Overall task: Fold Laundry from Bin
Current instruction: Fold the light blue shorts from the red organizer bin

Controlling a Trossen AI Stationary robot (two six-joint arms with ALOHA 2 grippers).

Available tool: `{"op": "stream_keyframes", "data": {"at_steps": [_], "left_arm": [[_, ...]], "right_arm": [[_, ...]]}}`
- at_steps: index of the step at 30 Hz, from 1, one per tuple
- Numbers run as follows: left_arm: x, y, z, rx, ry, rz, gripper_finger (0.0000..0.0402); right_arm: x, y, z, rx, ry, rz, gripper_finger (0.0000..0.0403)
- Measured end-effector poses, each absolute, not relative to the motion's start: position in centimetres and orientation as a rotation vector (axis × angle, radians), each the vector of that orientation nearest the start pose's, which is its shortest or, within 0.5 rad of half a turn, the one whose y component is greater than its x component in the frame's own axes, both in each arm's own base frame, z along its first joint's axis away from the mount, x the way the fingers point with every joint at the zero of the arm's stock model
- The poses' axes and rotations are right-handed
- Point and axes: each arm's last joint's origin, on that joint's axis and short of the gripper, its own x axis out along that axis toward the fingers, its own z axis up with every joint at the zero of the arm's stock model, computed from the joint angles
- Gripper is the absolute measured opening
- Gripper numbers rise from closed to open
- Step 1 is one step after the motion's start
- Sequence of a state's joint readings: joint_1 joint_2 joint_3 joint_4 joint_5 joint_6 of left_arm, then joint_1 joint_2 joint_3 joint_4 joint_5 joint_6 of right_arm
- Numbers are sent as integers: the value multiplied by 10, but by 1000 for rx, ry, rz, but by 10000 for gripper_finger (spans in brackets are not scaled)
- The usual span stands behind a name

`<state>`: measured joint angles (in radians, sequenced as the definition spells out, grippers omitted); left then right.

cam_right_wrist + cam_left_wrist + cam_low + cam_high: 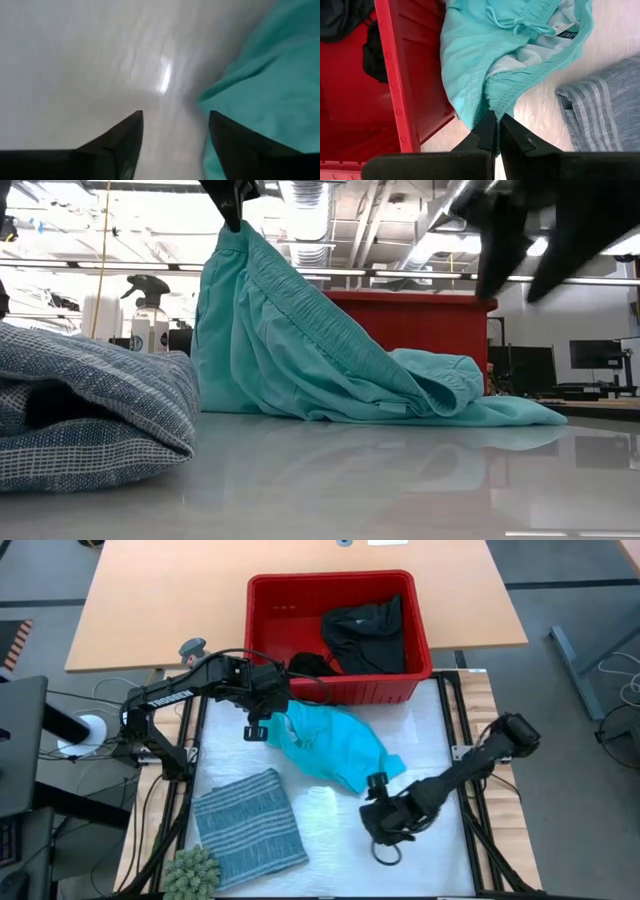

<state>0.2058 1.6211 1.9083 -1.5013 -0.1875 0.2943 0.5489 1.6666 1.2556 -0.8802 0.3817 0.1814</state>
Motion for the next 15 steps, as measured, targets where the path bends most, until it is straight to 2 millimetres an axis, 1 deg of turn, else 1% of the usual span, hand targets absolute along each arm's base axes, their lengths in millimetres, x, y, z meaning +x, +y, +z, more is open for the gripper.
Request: {"op": "stream_keyframes", "data": {"at_steps": [2,4,7,10,15], "left_arm": [[278,64,404,242,1262,162,0],[278,63,404,242,1261,162,0],[278,63,404,239,1261,164,0],[278,64,404,237,1262,166,0],[278,64,404,237,1262,166,0]], "right_arm": [[286,155,213,-446,1241,58,265],[292,151,197,-487,1312,53,276],[299,145,183,-528,1353,52,281],[303,140,181,-557,1350,31,281],[303,135,193,-646,1272,-76,281]]}}
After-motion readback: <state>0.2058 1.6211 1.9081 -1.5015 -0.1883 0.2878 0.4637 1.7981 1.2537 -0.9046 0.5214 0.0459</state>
